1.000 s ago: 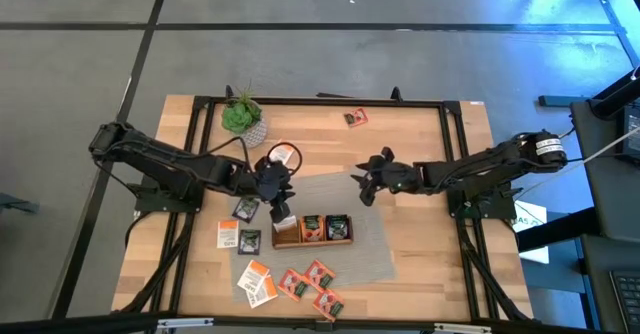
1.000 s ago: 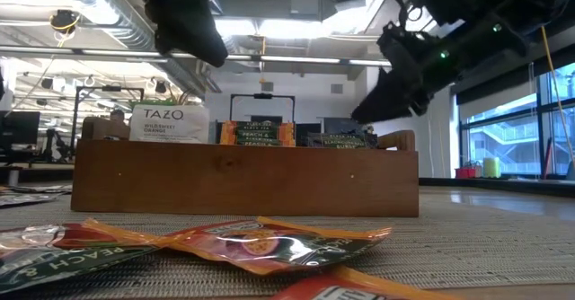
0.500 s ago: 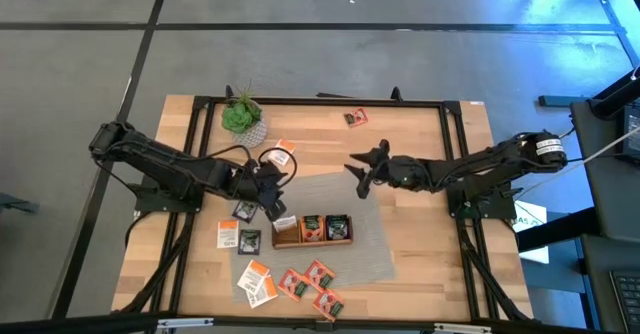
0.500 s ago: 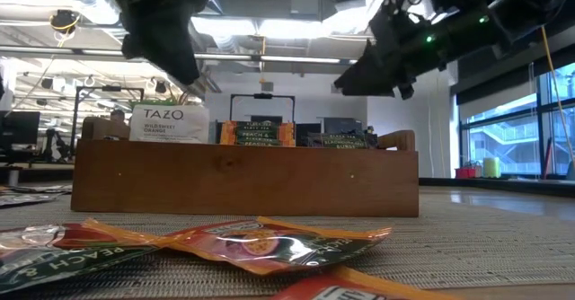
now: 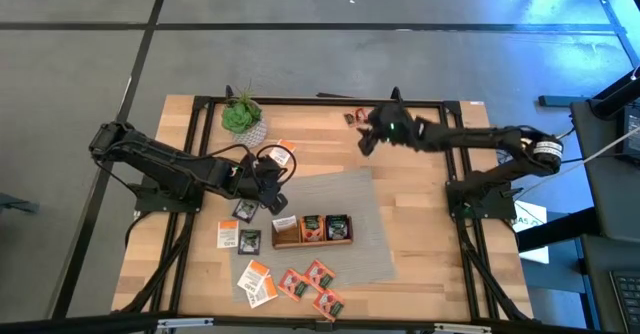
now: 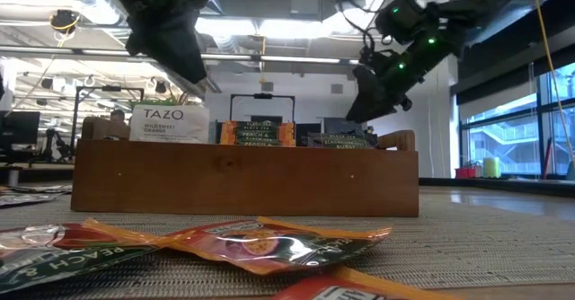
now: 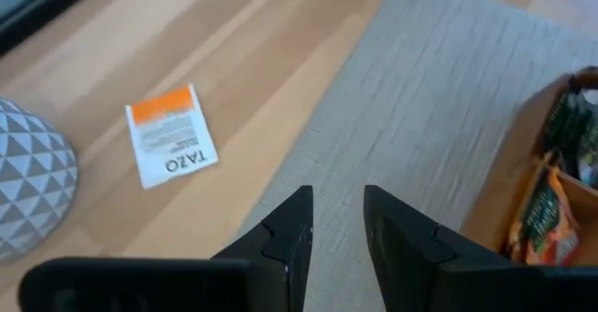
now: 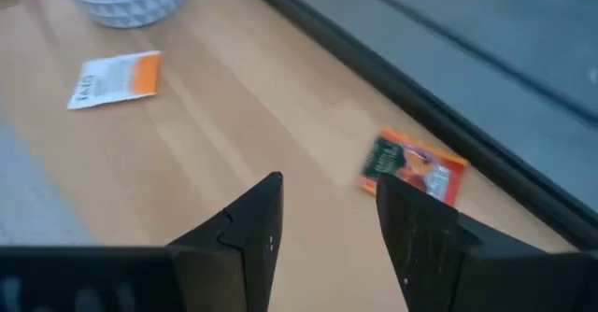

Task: Pick & Place Tea
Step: Put the orange tea bag into the middle section of the wooden organizer

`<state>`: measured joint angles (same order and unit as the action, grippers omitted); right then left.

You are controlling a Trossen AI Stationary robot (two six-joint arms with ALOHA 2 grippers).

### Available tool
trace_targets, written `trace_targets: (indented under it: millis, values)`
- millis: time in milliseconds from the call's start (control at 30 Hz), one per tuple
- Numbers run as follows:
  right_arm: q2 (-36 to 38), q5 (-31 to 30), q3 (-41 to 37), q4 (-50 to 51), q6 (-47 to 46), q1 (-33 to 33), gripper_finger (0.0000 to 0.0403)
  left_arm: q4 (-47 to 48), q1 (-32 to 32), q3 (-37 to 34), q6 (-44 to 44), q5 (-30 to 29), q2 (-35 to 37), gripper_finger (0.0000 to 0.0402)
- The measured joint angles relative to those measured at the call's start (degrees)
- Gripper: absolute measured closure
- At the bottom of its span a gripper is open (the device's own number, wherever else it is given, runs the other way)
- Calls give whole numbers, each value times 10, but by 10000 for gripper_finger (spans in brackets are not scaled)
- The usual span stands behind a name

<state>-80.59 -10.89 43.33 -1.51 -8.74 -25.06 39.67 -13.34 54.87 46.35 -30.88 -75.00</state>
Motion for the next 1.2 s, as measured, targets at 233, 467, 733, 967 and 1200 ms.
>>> trace_targets:
  millis: [233, 467, 733, 967, 1200]
  values:
    - [-61, 90, 83, 73, 20, -71, 228, -3, 0, 0, 11, -3, 0, 310]
    - [-178, 96, 157, 84, 36, -86, 228, -11, 0, 0, 38, 3, 0, 310]
    - [-306, 95, 264, 186, 57, -121, 228, -11, 0, 0, 36, -2, 0, 311]
    - [-332, 91, 272, 235, 61, -132, 228, -11, 0, 0, 20, -1, 0, 307]
    - [-328, 82, 265, 285, 60, -131, 228, -12, 0, 0, 9, -10, 0, 307]
